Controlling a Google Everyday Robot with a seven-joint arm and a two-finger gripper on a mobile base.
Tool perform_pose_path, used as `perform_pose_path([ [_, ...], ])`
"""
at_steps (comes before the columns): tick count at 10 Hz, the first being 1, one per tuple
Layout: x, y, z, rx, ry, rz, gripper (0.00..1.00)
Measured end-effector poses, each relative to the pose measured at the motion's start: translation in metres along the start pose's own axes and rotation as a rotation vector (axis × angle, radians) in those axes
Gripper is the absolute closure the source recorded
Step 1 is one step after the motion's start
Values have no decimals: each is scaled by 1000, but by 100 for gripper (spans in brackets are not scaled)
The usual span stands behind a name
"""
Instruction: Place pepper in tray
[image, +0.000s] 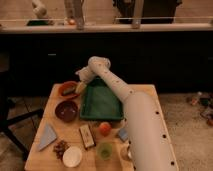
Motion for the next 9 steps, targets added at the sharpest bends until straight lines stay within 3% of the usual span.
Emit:
perform_pose_path([
  [6,4,-1,8,-17,3,2,24],
  [9,4,1,9,-19,-16,-7,53],
])
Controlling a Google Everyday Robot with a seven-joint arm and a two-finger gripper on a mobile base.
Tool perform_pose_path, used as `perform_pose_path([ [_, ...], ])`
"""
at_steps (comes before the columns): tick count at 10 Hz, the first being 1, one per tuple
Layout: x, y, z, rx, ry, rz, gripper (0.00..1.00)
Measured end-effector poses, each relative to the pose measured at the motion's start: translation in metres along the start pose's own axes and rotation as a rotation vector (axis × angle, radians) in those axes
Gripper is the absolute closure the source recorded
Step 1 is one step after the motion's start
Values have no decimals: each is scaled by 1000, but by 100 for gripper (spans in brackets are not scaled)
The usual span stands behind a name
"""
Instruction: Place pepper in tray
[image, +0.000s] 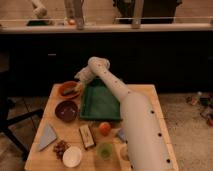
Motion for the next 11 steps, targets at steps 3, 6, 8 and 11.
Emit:
perform_pose_path([
  [3,-3,-1,-3,6,-33,-10,83],
  [6,-8,-2,-6,5,-61,-30,92],
  [8,-9,-2,-6,3,-66,-38,92],
  [11,-5,0,-4,-3,-58,-36,92],
])
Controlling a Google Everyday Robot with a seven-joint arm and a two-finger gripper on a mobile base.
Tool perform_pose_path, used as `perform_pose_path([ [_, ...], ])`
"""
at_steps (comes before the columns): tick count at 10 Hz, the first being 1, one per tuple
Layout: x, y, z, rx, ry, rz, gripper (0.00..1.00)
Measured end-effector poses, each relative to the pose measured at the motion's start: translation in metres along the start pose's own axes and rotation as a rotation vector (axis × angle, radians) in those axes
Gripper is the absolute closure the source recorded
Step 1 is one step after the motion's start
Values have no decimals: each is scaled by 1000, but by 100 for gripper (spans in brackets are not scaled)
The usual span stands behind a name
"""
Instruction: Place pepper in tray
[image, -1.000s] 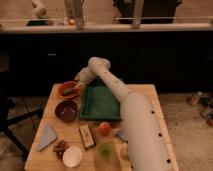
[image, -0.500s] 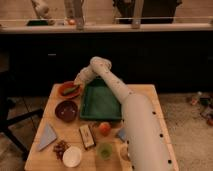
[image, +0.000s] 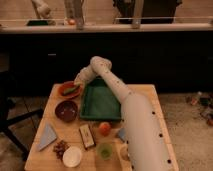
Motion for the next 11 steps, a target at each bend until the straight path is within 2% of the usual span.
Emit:
perform_pose_path([
  [5,4,1,2,-10,20,0,91],
  [6,3,1,3,-14,22,-4,85],
  [11,-3,1,9,-39,29,-28,34],
])
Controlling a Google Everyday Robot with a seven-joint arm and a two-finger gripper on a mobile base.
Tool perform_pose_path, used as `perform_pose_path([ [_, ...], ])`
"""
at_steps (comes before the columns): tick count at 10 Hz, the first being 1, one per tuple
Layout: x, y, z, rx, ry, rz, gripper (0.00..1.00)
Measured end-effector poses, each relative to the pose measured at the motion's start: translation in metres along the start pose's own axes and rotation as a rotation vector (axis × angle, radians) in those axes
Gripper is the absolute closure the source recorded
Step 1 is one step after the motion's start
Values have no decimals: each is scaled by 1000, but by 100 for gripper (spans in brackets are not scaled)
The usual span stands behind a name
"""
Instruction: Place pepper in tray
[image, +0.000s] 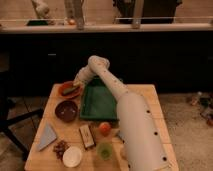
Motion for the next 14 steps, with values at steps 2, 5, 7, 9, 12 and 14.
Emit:
perform_pose_path([
  [2,-1,-1,1,-5,1,-3,21],
  [5,0,0,3,-11,3,-1,20],
  [7,1,-1,3,-12,5,0,20],
  [9,5,-2,3,-13,12,9,20],
  [12,19,-1,5,-18,25,33,39],
  [14,25,0,6,-22,26,42,59],
])
